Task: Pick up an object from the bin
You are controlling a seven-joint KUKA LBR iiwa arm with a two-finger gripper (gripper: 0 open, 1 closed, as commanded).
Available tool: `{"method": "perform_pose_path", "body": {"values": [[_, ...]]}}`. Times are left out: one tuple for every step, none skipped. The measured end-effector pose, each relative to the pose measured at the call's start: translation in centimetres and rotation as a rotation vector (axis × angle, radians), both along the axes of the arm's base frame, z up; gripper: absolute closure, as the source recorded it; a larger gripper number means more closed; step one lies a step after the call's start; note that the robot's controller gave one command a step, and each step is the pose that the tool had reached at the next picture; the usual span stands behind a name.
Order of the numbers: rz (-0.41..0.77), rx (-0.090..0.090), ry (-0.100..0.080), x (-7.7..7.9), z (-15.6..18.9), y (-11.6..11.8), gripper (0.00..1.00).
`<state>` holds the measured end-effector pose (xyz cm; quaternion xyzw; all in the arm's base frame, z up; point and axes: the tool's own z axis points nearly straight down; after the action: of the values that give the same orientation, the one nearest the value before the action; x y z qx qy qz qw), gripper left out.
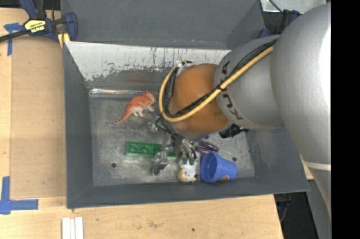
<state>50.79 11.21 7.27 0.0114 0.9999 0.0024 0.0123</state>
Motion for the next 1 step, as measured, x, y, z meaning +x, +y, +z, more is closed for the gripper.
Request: {"method": "perform_pose_path", "body": {"values": [[-0.017,-0.003,0.022,0.58,0.45,0.50,0.00]]}}
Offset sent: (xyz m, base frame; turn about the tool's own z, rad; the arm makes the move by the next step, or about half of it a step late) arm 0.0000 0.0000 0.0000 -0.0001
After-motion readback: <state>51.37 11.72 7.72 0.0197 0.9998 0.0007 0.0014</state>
